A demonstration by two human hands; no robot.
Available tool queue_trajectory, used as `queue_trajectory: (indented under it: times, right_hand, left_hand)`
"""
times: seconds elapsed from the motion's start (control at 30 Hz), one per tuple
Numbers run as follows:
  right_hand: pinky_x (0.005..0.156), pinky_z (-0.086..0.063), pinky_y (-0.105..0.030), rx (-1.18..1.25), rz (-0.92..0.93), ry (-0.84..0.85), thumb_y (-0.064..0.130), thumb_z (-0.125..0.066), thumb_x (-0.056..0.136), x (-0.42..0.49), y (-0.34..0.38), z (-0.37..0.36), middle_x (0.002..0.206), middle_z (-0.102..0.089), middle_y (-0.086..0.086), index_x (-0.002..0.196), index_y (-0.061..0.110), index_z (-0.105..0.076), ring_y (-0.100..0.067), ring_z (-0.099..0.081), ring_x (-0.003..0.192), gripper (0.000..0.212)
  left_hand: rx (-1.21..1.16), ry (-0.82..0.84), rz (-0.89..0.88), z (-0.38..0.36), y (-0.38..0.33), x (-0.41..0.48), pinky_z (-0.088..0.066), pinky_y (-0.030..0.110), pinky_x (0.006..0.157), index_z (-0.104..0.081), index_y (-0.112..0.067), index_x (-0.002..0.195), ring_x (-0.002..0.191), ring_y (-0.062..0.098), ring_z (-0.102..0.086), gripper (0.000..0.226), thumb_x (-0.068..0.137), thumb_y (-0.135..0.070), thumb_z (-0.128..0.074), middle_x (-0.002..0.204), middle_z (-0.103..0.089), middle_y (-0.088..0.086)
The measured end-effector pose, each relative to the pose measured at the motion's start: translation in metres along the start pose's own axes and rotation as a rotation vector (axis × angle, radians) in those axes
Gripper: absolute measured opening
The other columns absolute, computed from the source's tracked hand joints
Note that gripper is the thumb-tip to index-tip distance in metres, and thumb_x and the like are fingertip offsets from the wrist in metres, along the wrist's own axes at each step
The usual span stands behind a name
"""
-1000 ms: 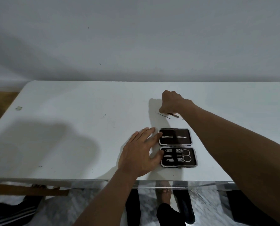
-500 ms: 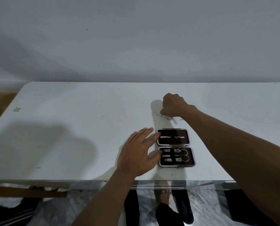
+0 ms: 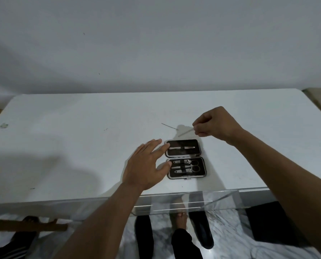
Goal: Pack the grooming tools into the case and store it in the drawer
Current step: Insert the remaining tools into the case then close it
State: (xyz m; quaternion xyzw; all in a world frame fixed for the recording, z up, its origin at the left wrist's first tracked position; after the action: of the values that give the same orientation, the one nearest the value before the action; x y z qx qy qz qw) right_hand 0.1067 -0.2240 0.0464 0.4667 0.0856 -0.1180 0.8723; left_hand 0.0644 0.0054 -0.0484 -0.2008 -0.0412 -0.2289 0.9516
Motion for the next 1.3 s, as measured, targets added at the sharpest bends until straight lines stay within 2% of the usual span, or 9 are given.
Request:
queue_trajectory:
  times: [0.13, 0.2, 0.27, 0.43, 0.57, 0.87, 1.07, 1.3]
  right_hand:
    - [0.075, -0.062, -0.032, -0.045, 0.007, 0.005, 0.003, -0.074, 0.077, -0.025, -0.025, 0.005, 0.075, -0.075, -0.015, 0.081, 0.003, -0.075, -0.027, -0.075, 0.073, 0.005]
    - [0.070, -0.060, -0.025, -0.173, 0.027, -0.001, 0.007, -0.075, 0.077, -0.032, -0.036, 0.006, 0.075, -0.076, -0.010, 0.081, 0.008, -0.076, -0.020, -0.073, 0.067, 0.005]
    - [0.070, -0.055, -0.023, -0.311, 0.066, 0.002, 0.010, -0.075, 0.078, -0.037, -0.044, 0.003, 0.077, -0.075, -0.005, 0.086, 0.011, -0.076, -0.016, -0.071, 0.069, 0.008]
    - [0.081, -0.054, -0.031, -0.548, 0.204, -0.012, 0.014, -0.068, 0.084, -0.043, -0.054, -0.005, 0.087, -0.078, -0.006, 0.091, 0.014, -0.078, -0.023, -0.069, 0.080, 0.012]
    - [0.078, -0.053, -0.037, -0.695, 0.296, 0.012, 0.011, -0.057, 0.088, -0.048, -0.052, -0.009, 0.090, -0.078, -0.005, 0.092, 0.014, -0.078, -0.027, -0.067, 0.082, 0.021]
    - [0.074, -0.052, -0.037, -0.755, 0.332, -0.003, 0.019, -0.058, 0.089, -0.047, -0.047, -0.016, 0.095, -0.072, -0.006, 0.097, 0.020, -0.076, -0.030, -0.064, 0.087, 0.020]
    - [0.079, -0.053, -0.041, -0.804, 0.355, 0.041, 0.017, -0.056, 0.088, -0.043, -0.040, -0.023, 0.099, -0.072, -0.007, 0.098, 0.019, -0.075, -0.031, -0.062, 0.091, 0.021]
    - [0.080, -0.053, -0.040, -0.820, 0.363, 0.082, 0.013, -0.054, 0.087, -0.042, -0.035, -0.025, 0.104, -0.071, -0.004, 0.103, 0.022, -0.074, -0.028, -0.062, 0.095, 0.026]
  left_hand:
    - [0.000, -0.009, 0.005, -0.001, 0.000, 0.000, -0.018, 0.029, 0.113, -0.042, -0.036, 0.141, 0.139, 0.009, -0.030, 0.056, 0.089, -0.056, -0.046, 0.149, -0.040, -0.010]
    - [0.015, -0.009, 0.009, -0.002, 0.001, 0.000, -0.018, 0.028, 0.113, -0.041, -0.037, 0.141, 0.139, 0.009, -0.030, 0.056, 0.089, -0.056, -0.047, 0.149, -0.039, -0.011]
    - [0.024, -0.009, 0.012, -0.003, 0.002, 0.000, -0.018, 0.028, 0.112, -0.041, -0.038, 0.141, 0.139, 0.008, -0.030, 0.056, 0.089, -0.057, -0.047, 0.149, -0.039, -0.012]
    - [0.043, -0.009, 0.013, -0.003, 0.001, -0.001, -0.015, 0.026, 0.110, -0.039, -0.039, 0.142, 0.139, 0.007, -0.028, 0.055, 0.090, -0.057, -0.047, 0.150, -0.037, -0.012]
    - [0.045, -0.009, 0.015, -0.003, 0.002, -0.001, -0.015, 0.026, 0.109, -0.038, -0.039, 0.143, 0.140, 0.007, -0.026, 0.055, 0.091, -0.056, -0.046, 0.151, -0.036, -0.013]
    - [0.029, -0.018, 0.018, -0.003, 0.002, -0.001, -0.020, 0.029, 0.111, -0.040, -0.039, 0.142, 0.139, 0.007, -0.028, 0.055, 0.090, -0.057, -0.047, 0.150, -0.038, -0.013]
    - [0.030, -0.018, 0.019, -0.002, 0.001, 0.000, -0.014, 0.024, 0.109, -0.039, -0.039, 0.142, 0.139, 0.006, -0.026, 0.055, 0.090, -0.057, -0.047, 0.150, -0.037, -0.014]
    - [0.027, -0.010, 0.011, -0.002, 0.001, 0.000, -0.016, 0.026, 0.111, -0.039, -0.038, 0.143, 0.140, 0.007, -0.027, 0.056, 0.090, -0.057, -0.046, 0.151, -0.037, -0.013]
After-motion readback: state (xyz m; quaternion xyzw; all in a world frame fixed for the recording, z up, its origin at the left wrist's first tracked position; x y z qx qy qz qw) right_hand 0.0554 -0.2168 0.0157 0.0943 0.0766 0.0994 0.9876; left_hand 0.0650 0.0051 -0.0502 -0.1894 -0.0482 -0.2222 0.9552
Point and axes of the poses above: each hand's wrist, its own x-axis towards the middle knuckle, its own z-axis out of the back of the hand, y = z × x, the point moved 3 cm from there along x, towards the middle knuckle
